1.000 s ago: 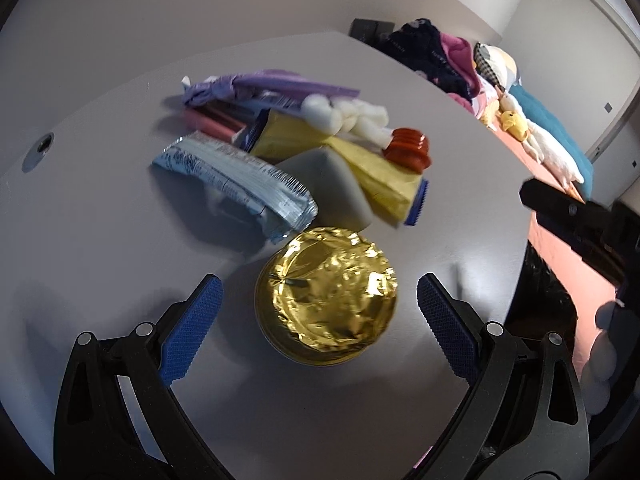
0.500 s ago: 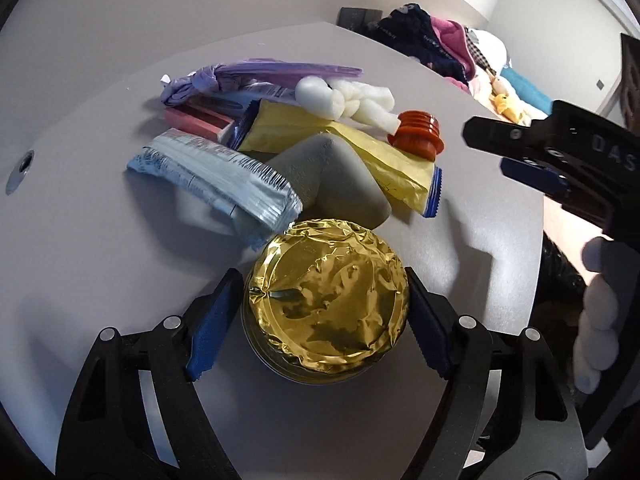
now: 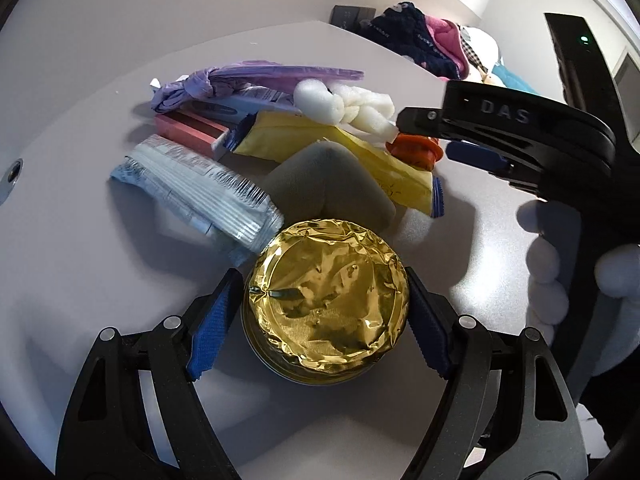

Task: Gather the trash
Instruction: 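Grasp the gold foil can with the left tool while the right tool grasps the orange cap, then carry can and cap over the black bin and open both tools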

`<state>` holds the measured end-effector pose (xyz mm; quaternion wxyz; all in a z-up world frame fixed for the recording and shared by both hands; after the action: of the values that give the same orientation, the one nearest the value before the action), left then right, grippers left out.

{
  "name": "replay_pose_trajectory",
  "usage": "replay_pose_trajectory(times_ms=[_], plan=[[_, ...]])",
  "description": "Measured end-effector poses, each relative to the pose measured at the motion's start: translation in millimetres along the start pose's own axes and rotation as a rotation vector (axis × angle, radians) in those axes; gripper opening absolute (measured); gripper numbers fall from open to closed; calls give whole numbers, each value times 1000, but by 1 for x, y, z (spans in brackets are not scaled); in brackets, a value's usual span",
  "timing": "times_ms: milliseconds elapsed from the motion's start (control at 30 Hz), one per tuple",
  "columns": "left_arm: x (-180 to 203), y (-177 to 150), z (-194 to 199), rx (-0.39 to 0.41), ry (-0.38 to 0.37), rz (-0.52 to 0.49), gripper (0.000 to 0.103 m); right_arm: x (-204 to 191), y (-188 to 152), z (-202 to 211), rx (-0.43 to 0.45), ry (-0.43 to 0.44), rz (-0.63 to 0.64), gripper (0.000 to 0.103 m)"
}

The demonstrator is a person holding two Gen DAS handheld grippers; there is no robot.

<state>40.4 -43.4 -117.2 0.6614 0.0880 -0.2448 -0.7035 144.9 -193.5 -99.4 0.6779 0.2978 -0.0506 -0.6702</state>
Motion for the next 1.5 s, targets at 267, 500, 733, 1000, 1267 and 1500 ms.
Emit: replay_pose_trajectory(times_ms=[267, 500, 733, 1000, 1267, 1500], plan=[[-3, 2, -1, 3, -10, 2, 76, -1, 1, -11, -33, 34, 7, 45], [1, 1, 7, 22, -8, 1, 76, 3, -3, 6, -15, 59, -13, 45], [12, -1, 27, 61, -30, -19, 76, 9, -11, 42, 16, 94, -26, 45], [36, 0, 52, 111, -64, -61, 76, 24, -18, 91, 82, 88, -35, 45], [73, 5, 70, 150, -128, -137, 76, 44, -30, 141, 162, 60, -56, 45], [111, 8, 77, 164, -181, -215, 76, 64, -42, 175, 214, 31, -82, 45]])
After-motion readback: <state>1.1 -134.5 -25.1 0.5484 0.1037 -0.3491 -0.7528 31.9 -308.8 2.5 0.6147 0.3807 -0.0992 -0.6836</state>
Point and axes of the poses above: each gripper's, at about its wrist camera, not at the fingertips, and z roughly against the way its jaws point, x to its right, y to its top, the point moved 1 cm from there along -z, roughly the way its jaws point, and after that the axes turned 4 degrees about -x, right-handed, at the moved point
